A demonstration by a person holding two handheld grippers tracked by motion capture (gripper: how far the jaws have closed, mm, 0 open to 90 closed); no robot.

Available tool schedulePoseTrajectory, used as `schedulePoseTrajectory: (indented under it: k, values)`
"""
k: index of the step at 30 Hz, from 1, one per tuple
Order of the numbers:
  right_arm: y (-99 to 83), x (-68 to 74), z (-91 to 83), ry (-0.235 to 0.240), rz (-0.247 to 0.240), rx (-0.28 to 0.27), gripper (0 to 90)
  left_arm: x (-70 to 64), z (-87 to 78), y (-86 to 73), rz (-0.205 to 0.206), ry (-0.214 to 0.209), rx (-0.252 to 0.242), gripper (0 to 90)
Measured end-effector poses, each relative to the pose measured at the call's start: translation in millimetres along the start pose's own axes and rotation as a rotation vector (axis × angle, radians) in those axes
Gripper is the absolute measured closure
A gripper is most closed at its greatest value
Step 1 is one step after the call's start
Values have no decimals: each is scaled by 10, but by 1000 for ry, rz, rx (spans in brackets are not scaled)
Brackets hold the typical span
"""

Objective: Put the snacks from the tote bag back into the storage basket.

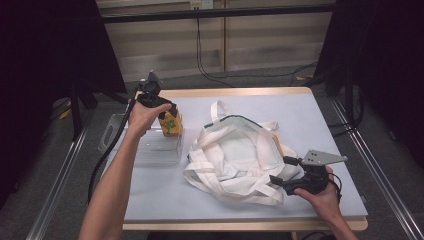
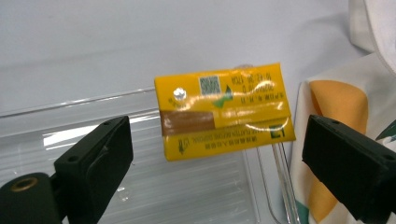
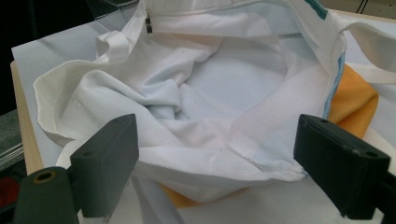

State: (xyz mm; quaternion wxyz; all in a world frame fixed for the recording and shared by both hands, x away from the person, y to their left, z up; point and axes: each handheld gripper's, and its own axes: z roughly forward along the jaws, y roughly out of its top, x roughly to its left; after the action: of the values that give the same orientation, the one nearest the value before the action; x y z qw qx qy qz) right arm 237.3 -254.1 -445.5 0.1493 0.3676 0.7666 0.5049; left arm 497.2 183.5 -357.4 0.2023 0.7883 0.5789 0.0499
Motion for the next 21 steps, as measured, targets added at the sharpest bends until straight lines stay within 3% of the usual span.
schedulePoseTrajectory:
  k: [4,8,13,15,18,21]
  values:
    - [0,4,-2,-1,0,0,141,27,-45,-49,15,-58,-49,75]
    - [-1,0,-6,-1,0,-4,142,85,-79,-129,9,-58,-120,97]
    - [-1,-2,-19,-5,2,-7,142,145,-102,-237,47,-85,-198,73]
    - [-2,-4,-20,-5,0,-9,142,174,-111,-292,48,-121,-240,55]
    - [-2,1,-26,-8,2,-10,143,201,-123,-393,134,-129,-282,49]
    - [-9,-3,-33,-8,8,-12,143,230,-173,-503,135,-144,-339,48]
